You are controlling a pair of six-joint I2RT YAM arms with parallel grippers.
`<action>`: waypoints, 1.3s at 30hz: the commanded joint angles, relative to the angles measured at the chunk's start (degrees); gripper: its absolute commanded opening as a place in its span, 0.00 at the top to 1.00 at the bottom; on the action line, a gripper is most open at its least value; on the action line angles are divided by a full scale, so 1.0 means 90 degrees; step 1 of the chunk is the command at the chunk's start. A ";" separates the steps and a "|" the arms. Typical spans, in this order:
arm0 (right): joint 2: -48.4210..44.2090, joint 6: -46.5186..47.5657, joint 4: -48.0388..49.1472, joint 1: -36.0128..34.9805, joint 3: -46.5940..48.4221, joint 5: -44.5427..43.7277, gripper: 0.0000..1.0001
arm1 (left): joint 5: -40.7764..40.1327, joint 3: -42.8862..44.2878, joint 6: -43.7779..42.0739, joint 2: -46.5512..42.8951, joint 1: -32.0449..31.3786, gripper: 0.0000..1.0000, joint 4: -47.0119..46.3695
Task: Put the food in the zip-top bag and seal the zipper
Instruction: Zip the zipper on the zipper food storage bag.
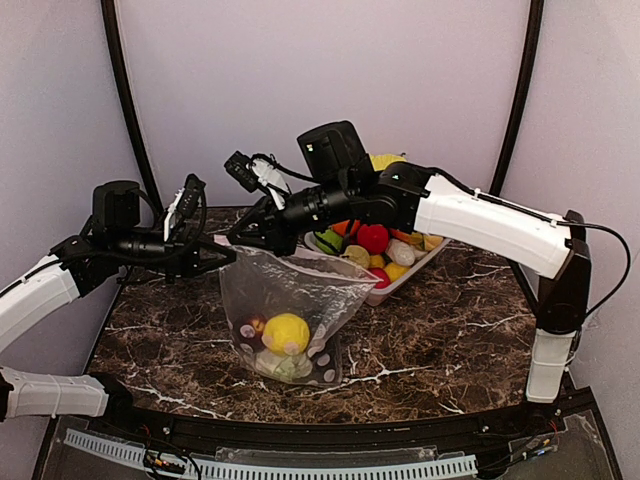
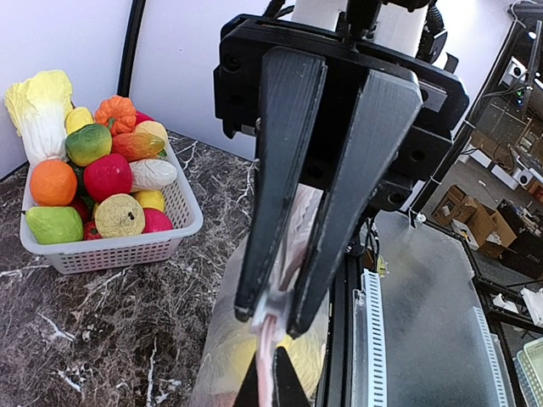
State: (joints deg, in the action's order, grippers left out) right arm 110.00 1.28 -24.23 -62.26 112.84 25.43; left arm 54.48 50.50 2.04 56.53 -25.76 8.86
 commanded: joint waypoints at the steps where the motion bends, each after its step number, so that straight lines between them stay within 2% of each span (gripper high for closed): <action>1: -0.0055 0.0053 -0.0071 -0.0064 0.0041 -0.0206 0.98 | -0.0133 -0.0079 -0.0040 -0.0089 -0.0009 0.99 -0.0026; 16: -0.0526 0.0085 -0.0081 -0.0061 -0.0502 -0.0595 1.00 | -0.0924 -0.0045 -0.0129 -0.0137 0.0043 0.99 0.0193; 39: -0.0992 0.0025 -0.0097 -0.0027 -0.1093 -0.1010 1.00 | -0.1304 -0.0035 -0.0145 -0.0155 0.0170 0.99 0.0265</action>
State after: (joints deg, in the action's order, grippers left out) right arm 104.55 1.63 -22.70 -62.67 104.51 17.89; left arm 45.98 50.50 1.10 56.34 -25.98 9.78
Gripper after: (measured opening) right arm 0.065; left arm 0.010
